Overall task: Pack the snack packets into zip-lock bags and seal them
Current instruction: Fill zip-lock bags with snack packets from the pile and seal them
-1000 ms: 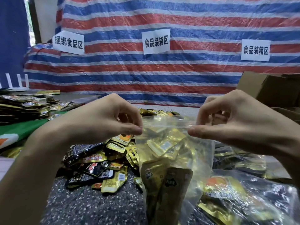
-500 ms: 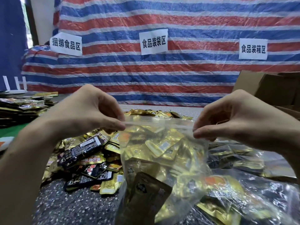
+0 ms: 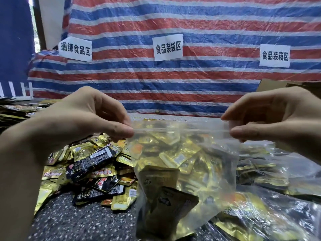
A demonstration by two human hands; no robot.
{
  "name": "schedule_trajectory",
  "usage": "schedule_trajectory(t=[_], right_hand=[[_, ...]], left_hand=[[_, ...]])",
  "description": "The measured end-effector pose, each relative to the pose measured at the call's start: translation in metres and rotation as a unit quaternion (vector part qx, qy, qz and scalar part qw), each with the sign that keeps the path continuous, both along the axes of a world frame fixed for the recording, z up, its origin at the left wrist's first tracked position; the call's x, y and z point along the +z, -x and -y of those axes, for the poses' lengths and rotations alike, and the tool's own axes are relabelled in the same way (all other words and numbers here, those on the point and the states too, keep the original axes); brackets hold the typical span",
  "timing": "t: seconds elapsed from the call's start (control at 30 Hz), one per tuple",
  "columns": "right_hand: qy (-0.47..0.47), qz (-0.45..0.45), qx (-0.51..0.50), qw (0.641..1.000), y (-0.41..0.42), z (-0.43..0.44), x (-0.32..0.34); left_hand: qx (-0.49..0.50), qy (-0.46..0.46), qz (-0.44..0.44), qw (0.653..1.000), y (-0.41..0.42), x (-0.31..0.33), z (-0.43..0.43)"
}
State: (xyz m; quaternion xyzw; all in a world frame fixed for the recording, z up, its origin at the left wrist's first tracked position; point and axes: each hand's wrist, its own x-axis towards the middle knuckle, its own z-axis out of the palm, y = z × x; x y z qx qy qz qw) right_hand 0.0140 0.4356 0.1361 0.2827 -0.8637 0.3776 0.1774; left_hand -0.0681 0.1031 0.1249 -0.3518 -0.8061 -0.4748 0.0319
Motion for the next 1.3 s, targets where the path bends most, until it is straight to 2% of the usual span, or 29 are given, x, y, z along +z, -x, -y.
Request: schedule_trajectory(t=[0.13, 0.27, 0.43, 0.57, 0.67, 0.8, 1.1, 1.2, 1.3], right_hand=[[0.024, -0.005, -0.008, 1.0, 0.003, -0.002, -0.001], [0.018, 0.029, -0.009, 0.999, 0.004, -0.008, 0.0], [-0.024, 0.048, -0.061, 0.997, -0.01, -0.012, 0.004], [-0.178, -0.098, -0.117, 0.972, -0.017, 0.012, 0.001], [-0.164, -0.129, -0.11, 0.972, -0.016, 0.048, -0.009], [-0.13, -0.078, -0.062, 0.987, -0.012, 0.075, -0.014], [-0.162, -0.078, -0.088, 0.98, -0.014, 0.077, -0.015], [-0.162, -0.082, -0.092, 0.979, -0.014, 0.081, -0.015], [-0.148, -0.081, -0.093, 0.981, -0.016, 0.085, -0.014]], left_hand=[[-0.013, 0.011, -0.009, 1.0, -0.005, 0.0, -0.014], [-0.025, 0.018, -0.009, 0.999, -0.012, 0.002, -0.024], [-0.041, 0.017, -0.024, 0.999, -0.022, 0.003, -0.038], [-0.056, 0.025, -0.023, 0.998, -0.028, 0.001, -0.052], [-0.071, 0.033, -0.038, 0.996, -0.033, 0.001, -0.056], [-0.068, 0.035, -0.061, 0.995, -0.037, 0.001, -0.056], [-0.077, 0.054, -0.101, 0.99, -0.033, -0.003, -0.059], [-0.102, 0.1, -0.104, 0.984, -0.032, -0.003, -0.056], [-0.124, 0.092, -0.11, 0.982, -0.032, -0.004, -0.055]])
